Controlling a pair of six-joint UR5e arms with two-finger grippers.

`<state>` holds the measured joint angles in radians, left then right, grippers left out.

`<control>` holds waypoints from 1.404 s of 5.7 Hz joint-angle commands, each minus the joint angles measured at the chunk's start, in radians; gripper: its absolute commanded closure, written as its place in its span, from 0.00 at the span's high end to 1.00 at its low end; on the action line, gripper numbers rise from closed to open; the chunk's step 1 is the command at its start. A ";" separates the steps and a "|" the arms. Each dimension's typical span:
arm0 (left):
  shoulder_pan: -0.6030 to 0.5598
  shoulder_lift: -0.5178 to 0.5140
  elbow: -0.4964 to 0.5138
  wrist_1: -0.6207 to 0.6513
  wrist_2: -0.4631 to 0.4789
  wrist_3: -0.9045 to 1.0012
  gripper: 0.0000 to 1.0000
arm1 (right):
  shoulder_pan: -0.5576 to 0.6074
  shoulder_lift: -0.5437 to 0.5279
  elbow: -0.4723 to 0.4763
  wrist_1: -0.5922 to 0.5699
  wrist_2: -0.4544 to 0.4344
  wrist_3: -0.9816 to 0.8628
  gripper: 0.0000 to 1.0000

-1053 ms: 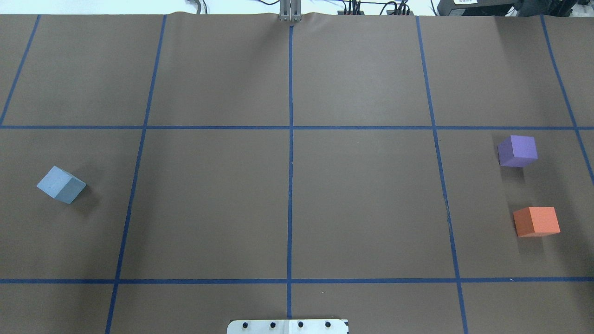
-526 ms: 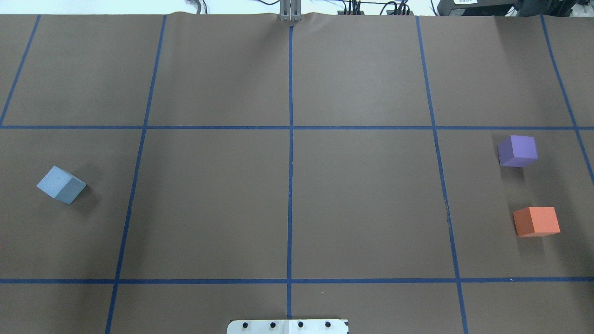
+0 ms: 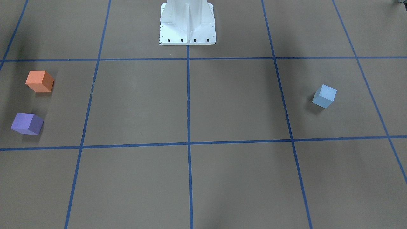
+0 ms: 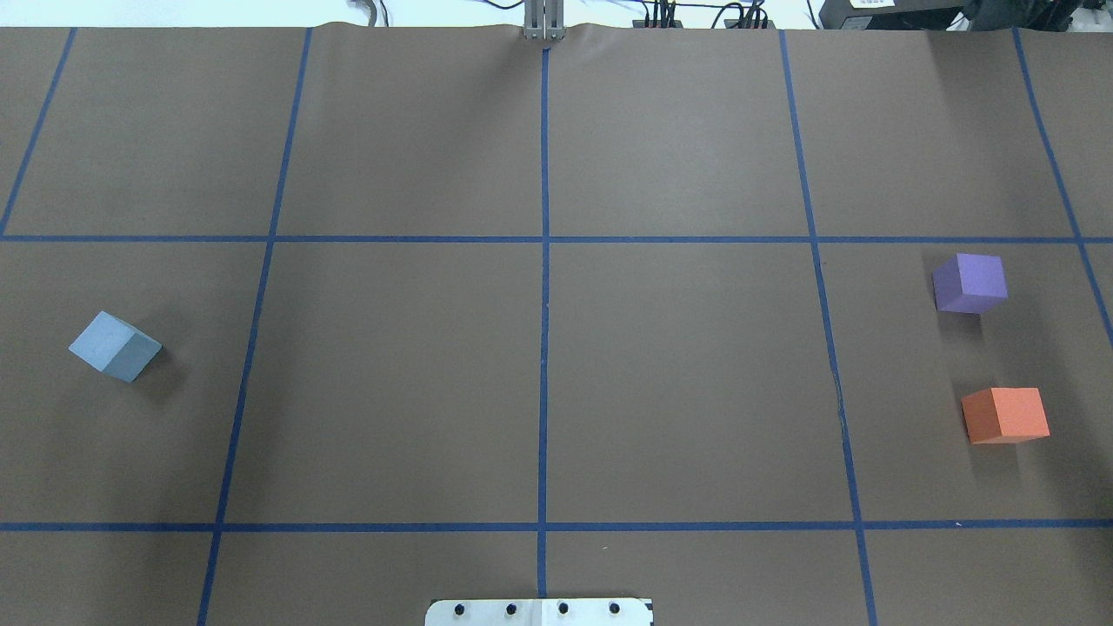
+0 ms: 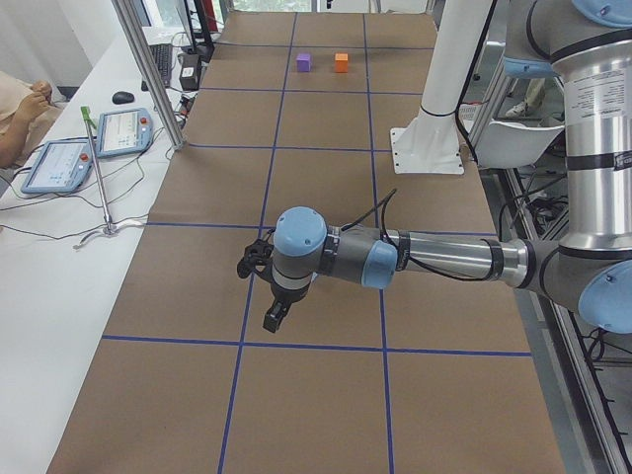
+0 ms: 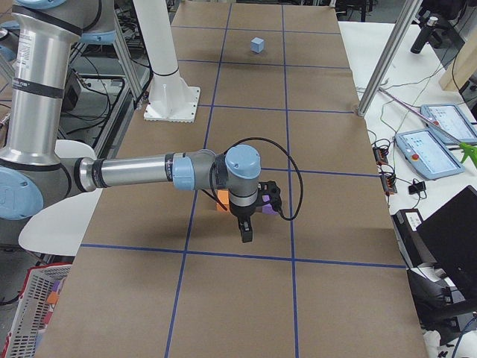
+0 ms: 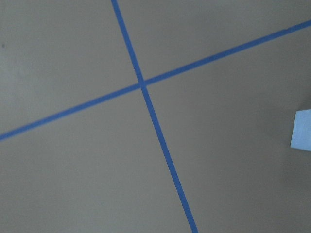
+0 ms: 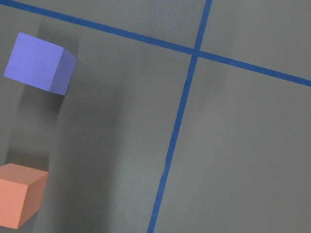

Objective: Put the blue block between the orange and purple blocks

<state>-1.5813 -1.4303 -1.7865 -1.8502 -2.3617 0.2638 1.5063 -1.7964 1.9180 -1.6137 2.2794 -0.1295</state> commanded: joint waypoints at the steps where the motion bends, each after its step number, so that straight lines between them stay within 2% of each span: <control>1: 0.004 -0.028 0.053 -0.147 -0.072 0.002 1.00 | 0.000 -0.004 -0.004 0.000 0.005 0.001 1.00; 2: 0.007 -0.022 0.056 -0.191 -0.140 -0.001 1.00 | 0.000 -0.006 -0.004 0.000 0.005 0.002 1.00; 3: 0.121 -0.022 0.056 -0.192 -0.149 -0.061 1.00 | 0.000 -0.006 -0.005 0.000 0.003 0.005 1.00; 4: 0.229 -0.022 0.052 -0.226 -0.146 -0.245 1.00 | 0.000 -0.006 -0.005 -0.002 0.005 0.007 1.00; 5: 0.316 -0.018 0.052 -0.321 -0.114 -0.406 1.00 | 0.000 -0.006 -0.007 0.000 0.005 0.007 1.00; 7: 0.563 -0.022 0.049 -0.412 0.139 -0.654 1.00 | 0.000 -0.008 -0.013 -0.002 0.003 0.008 1.00; 8: 0.648 -0.021 0.049 -0.412 0.256 -0.696 1.00 | 0.000 -0.008 -0.013 -0.002 0.005 0.008 1.00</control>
<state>-1.0194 -1.4512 -1.7375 -2.2532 -2.2116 -0.3746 1.5064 -1.8036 1.9057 -1.6150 2.2831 -0.1212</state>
